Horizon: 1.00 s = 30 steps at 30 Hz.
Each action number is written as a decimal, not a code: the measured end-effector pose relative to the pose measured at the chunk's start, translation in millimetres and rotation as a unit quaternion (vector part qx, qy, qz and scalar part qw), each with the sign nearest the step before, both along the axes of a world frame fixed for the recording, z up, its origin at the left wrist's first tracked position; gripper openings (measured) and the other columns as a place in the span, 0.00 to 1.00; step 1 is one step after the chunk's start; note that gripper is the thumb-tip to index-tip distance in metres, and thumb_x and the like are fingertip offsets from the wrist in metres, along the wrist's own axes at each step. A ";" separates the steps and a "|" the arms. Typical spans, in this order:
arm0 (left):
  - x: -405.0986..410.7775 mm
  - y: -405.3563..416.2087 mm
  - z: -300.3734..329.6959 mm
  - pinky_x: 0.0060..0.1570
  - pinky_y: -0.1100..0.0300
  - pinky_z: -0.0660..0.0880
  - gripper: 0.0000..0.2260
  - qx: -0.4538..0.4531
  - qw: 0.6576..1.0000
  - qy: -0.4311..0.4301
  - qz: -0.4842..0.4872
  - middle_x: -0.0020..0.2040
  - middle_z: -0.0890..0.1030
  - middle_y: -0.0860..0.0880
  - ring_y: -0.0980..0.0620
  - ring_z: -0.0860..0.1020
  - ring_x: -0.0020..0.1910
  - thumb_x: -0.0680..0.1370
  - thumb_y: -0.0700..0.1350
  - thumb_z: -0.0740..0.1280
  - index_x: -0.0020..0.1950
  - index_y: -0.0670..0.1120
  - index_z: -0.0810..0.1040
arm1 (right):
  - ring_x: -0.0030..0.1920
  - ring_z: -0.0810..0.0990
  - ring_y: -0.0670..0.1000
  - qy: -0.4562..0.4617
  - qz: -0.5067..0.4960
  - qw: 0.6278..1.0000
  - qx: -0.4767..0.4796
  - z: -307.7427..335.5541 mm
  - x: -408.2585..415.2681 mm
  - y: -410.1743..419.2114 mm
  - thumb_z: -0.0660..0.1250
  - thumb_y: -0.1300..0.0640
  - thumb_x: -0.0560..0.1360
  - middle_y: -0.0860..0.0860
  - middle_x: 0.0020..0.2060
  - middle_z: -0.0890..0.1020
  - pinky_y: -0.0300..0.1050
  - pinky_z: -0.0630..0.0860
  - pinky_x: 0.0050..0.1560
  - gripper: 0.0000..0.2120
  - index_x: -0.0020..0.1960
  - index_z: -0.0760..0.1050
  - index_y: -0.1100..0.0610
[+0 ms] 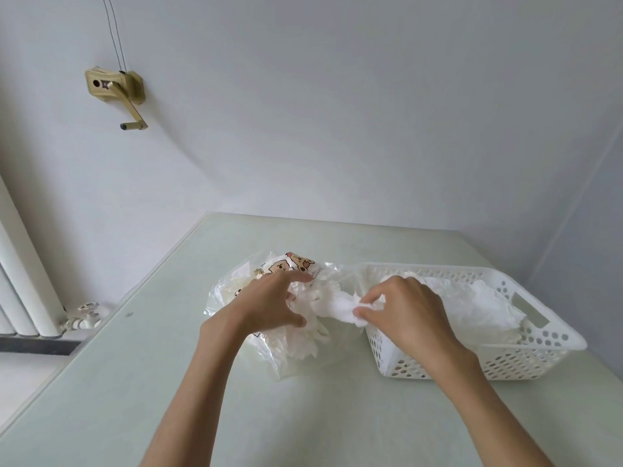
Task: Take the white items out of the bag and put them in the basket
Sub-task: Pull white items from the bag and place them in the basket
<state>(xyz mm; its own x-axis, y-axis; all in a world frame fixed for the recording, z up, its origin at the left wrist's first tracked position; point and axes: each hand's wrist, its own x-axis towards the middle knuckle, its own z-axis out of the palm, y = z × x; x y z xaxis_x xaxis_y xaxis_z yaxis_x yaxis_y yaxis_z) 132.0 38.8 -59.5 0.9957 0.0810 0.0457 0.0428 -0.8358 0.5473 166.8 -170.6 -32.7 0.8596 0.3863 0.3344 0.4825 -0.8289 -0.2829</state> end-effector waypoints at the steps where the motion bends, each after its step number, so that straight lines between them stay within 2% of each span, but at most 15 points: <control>1: -0.5 0.6 0.6 0.56 0.58 0.73 0.32 -0.004 1.000 0.002 0.000 0.64 0.74 0.55 0.58 0.76 0.60 0.69 0.47 0.76 0.70 0.59 0.68 | 0.49 0.79 0.49 -0.020 0.014 0.999 0.044 2.8 4.3 -3.2 0.71 0.45 0.71 0.45 0.45 0.83 0.39 0.68 0.41 0.08 0.47 0.83 0.46; 3: -1.2 0.5 1.5 0.54 0.58 0.73 0.31 -0.009 1.000 0.006 0.001 0.64 0.73 0.55 0.58 0.76 0.60 0.69 0.47 0.76 0.69 0.58 0.69 | 0.48 0.74 0.47 -0.060 0.054 0.982 0.169 10.1 12.5 -11.5 0.73 0.47 0.71 0.42 0.41 0.77 0.33 0.67 0.42 0.04 0.43 0.82 0.46; 5: -2.1 -0.5 2.5 0.57 0.56 0.74 0.28 -0.005 1.000 0.014 0.001 0.63 0.75 0.55 0.58 0.76 0.60 0.69 0.48 0.76 0.67 0.57 0.71 | 0.52 0.70 0.44 -0.042 0.068 0.961 0.266 16.8 14.0 -16.3 0.72 0.50 0.71 0.40 0.45 0.74 0.27 0.65 0.46 0.04 0.40 0.77 0.44; 7: -2.5 -0.9 4.0 0.58 0.57 0.72 0.22 -0.004 1.000 0.016 -0.009 0.60 0.75 0.56 0.59 0.75 0.60 0.69 0.50 0.76 0.60 0.59 0.73 | 0.54 0.71 0.42 0.060 0.072 0.942 0.323 20.7 15.5 -19.0 0.71 0.51 0.73 0.40 0.48 0.74 0.29 0.65 0.49 0.03 0.42 0.78 0.46; 9: -3.6 -0.6 6.8 0.61 0.58 0.70 0.19 -0.020 0.999 0.016 -0.030 0.58 0.75 0.60 0.61 0.72 0.62 0.70 0.53 0.76 0.55 0.62 0.72 | 0.48 0.75 0.43 0.178 0.088 0.903 0.380 23.9 16.6 -23.0 0.69 0.52 0.75 0.43 0.45 0.77 0.35 0.68 0.47 0.04 0.43 0.79 0.52; 12: -5.6 2.8 12.6 0.68 0.60 0.64 0.24 -0.065 0.996 0.004 -0.054 0.66 0.69 0.67 0.64 0.66 0.68 0.66 0.65 0.73 0.61 0.64 0.74 | 0.44 0.76 0.48 0.314 0.130 0.798 0.498 25.1 21.6 -30.9 0.66 0.55 0.76 0.49 0.40 0.80 0.40 0.71 0.47 0.05 0.44 0.78 0.56; 17: -9.7 -14.7 25.8 0.71 0.59 0.59 0.40 -0.153 0.983 -0.081 -0.060 0.73 0.60 0.67 0.68 0.59 0.72 0.58 0.79 0.63 0.68 0.65 0.68 | 0.49 0.75 0.52 0.412 0.163 0.714 0.541 25.7 23.6 -48.0 0.64 0.53 0.75 0.53 0.44 0.79 0.42 0.71 0.46 0.12 0.53 0.76 0.60; 19: -8.4 -31.0 30.6 0.69 0.60 0.60 0.38 -0.175 0.979 -0.085 -0.052 0.71 0.62 0.67 0.68 0.61 0.70 0.63 0.77 0.59 0.69 0.62 0.69 | 0.47 0.78 0.49 0.447 0.188 0.677 0.554 29.9 20.0 -58.7 0.64 0.52 0.73 0.51 0.44 0.80 0.40 0.74 0.46 0.12 0.52 0.77 0.58; 20: -6.9 -40.6 33.4 0.66 0.62 0.64 0.32 -0.188 0.976 -0.082 -0.067 0.66 0.69 0.67 0.68 0.67 0.65 0.68 0.76 0.57 0.65 0.60 0.73 | 0.45 0.80 0.47 0.455 0.201 0.663 0.559 33.0 17.0 -63.7 0.63 0.53 0.73 0.51 0.44 0.81 0.38 0.76 0.45 0.12 0.51 0.79 0.58; 21: -6.1 -52.1 37.1 0.56 0.65 0.68 0.24 -0.198 0.972 -0.089 -0.086 0.54 0.76 0.66 0.67 0.74 0.53 0.73 0.73 0.55 0.54 0.58 0.77 | 0.42 0.80 0.46 0.452 0.215 0.661 0.559 33.3 17.3 -69.7 0.61 0.54 0.75 0.50 0.42 0.81 0.36 0.77 0.42 0.11 0.48 0.80 0.57; 22: -5.7 -62.0 39.7 0.43 0.67 0.67 0.20 -0.202 0.969 -0.106 -0.098 0.39 0.74 0.63 0.62 0.73 0.38 0.76 0.69 0.56 0.42 0.55 0.76 | 0.39 0.81 0.44 0.446 0.226 0.662 0.558 33.4 16.7 -74.1 0.59 0.55 0.76 0.49 0.39 0.81 0.34 0.77 0.39 0.13 0.43 0.82 0.55; 23: -2.8 -70.7 41.9 0.36 0.64 0.63 0.19 -0.201 0.966 -0.130 -0.098 0.32 0.68 0.58 0.56 0.67 0.31 0.77 0.65 0.58 0.36 0.53 0.72 | 0.36 0.80 0.43 0.431 0.226 0.672 0.559 33.5 16.4 -80.9 0.57 0.57 0.78 0.48 0.35 0.81 0.33 0.76 0.36 0.18 0.38 0.83 0.54; 25: 3.0 -79.1 45.4 0.34 0.61 0.64 0.18 -0.210 0.957 -0.189 -0.067 0.30 0.69 0.53 0.53 0.68 0.30 0.78 0.58 0.63 0.35 0.48 0.74 | 0.34 0.80 0.44 0.410 0.213 0.687 0.560 30.7 17.0 -94.3 0.56 0.58 0.78 0.48 0.34 0.81 0.33 0.75 0.34 0.19 0.36 0.82 0.55; 27: 11.5 -84.1 51.3 0.38 0.66 0.70 0.15 -0.257 0.937 -0.235 -0.024 0.32 0.77 0.56 0.59 0.76 0.34 0.79 0.51 0.64 0.38 0.41 0.77 | 0.39 0.78 0.47 0.396 0.215 0.705 0.548 28.7 23.7 -108.8 0.59 0.58 0.78 0.48 0.37 0.80 0.35 0.74 0.36 0.11 0.43 0.79 0.57; 30: 19.2 -93.1 65.3 0.38 0.67 0.73 0.13 -0.330 0.913 -0.240 0.007 0.32 0.78 0.56 0.59 0.77 0.34 0.81 0.48 0.63 0.40 0.42 0.78 | 0.38 0.78 0.47 0.350 0.180 0.795 0.462 26.4 32.9 -118.3 0.65 0.57 0.77 0.49 0.36 0.80 0.33 0.73 0.35 0.06 0.47 0.78 0.60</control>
